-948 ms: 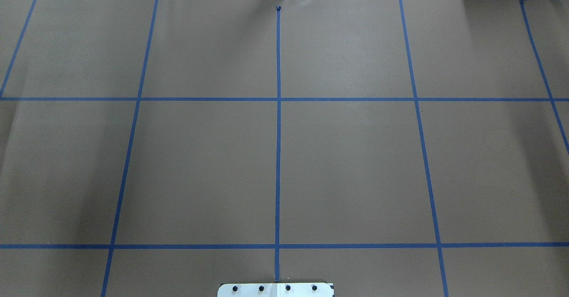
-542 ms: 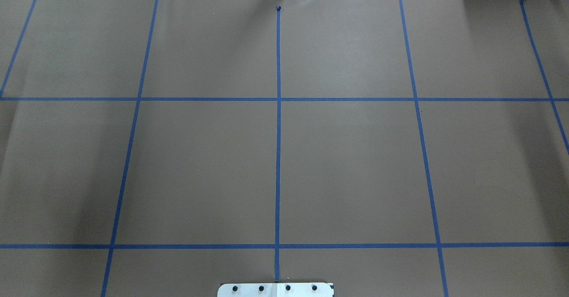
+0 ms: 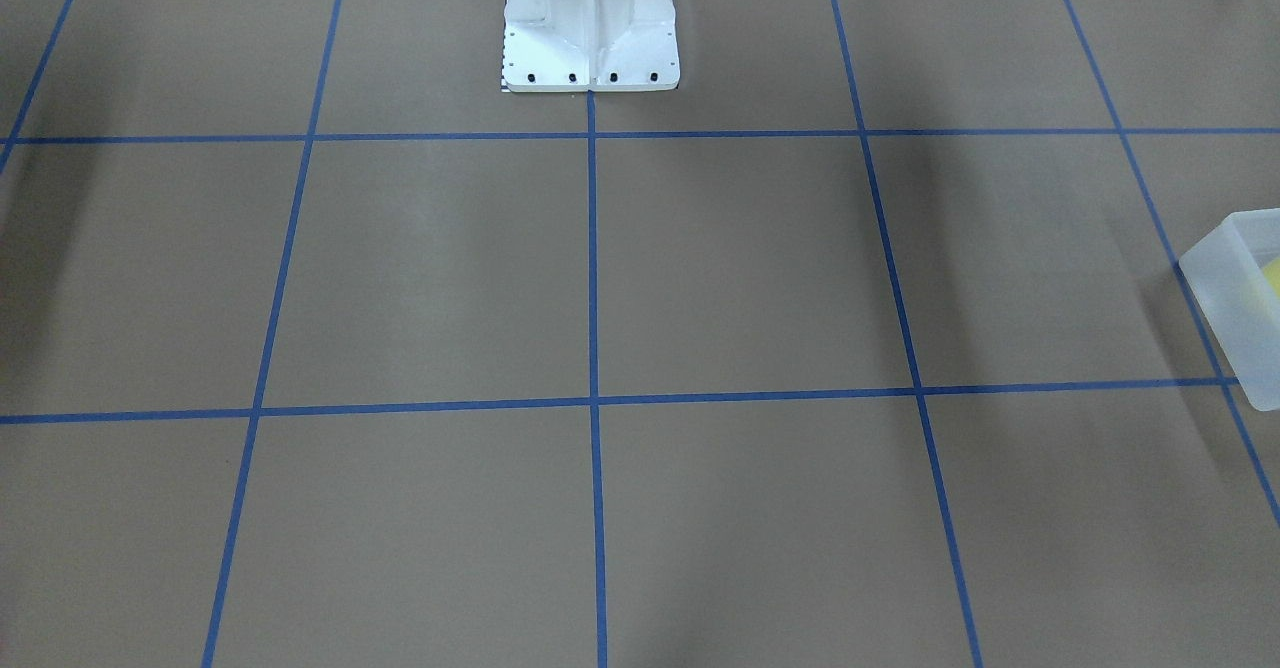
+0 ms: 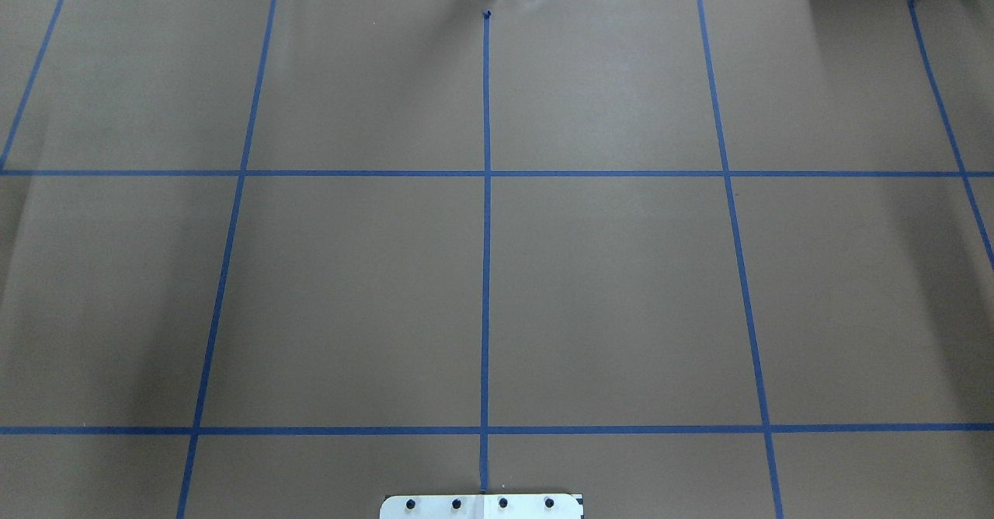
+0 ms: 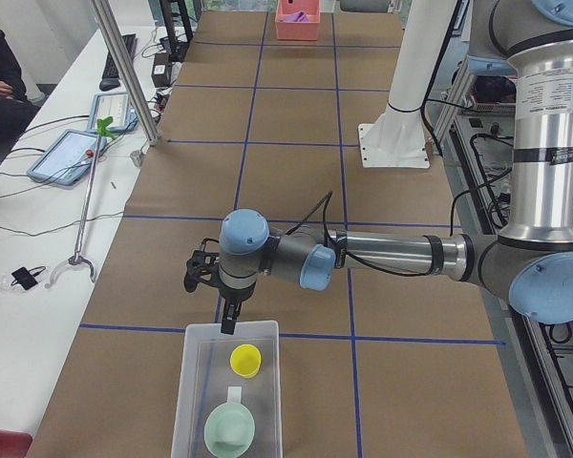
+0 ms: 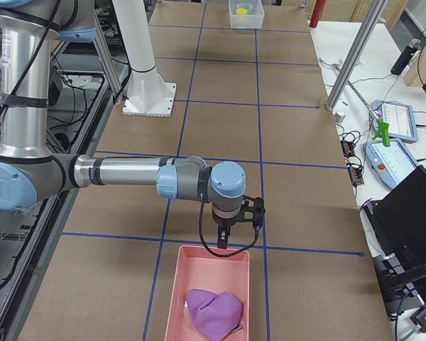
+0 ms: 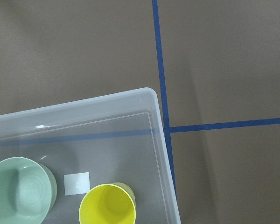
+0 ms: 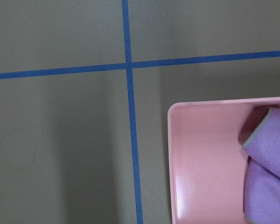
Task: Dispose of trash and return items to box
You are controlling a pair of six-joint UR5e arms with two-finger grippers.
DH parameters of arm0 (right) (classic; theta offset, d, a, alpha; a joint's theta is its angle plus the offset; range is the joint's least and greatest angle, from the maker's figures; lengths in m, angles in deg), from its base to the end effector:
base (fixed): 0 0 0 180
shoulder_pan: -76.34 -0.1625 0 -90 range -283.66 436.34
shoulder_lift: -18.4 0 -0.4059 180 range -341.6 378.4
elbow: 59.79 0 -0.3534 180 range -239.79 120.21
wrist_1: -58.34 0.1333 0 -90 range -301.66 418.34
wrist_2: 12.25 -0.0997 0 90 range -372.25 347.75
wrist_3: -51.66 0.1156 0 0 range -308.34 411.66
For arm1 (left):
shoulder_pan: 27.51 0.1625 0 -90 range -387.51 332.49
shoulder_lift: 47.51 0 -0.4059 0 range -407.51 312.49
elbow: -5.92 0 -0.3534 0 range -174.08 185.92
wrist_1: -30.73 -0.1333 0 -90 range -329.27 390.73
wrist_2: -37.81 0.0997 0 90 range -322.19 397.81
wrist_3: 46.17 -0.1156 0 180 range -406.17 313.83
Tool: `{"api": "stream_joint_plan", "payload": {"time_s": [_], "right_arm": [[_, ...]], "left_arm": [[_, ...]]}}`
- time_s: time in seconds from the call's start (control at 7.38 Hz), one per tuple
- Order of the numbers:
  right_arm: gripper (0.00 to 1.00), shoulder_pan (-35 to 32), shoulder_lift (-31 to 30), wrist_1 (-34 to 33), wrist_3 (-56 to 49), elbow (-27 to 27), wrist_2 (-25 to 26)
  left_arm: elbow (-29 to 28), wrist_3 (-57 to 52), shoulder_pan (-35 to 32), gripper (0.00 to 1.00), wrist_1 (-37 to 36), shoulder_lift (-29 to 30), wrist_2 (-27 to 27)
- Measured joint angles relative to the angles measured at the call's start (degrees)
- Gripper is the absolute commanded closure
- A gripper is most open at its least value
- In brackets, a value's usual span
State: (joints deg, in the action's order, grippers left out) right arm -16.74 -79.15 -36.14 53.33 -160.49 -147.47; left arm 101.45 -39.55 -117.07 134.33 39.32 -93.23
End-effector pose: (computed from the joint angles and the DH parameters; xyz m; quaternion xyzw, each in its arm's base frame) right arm 0.0725 -0.3940 0.6292 -0.0060 -0.3845 0.0427 0.9221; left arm -0.0539 -0.4509 0.6096 0.1084 0.3545 -0.0014 0.9288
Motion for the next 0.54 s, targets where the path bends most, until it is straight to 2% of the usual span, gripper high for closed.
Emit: {"api": "stream_joint_plan", "payload": {"time_s": [0.54], "right_arm": [[0.00,0.00,-0.05,0.08,-0.49,-0.21,0.02]], "left_arm": [[-0.06,0.22,0.08,0.02,-0.04,0.09,0.02]]}}
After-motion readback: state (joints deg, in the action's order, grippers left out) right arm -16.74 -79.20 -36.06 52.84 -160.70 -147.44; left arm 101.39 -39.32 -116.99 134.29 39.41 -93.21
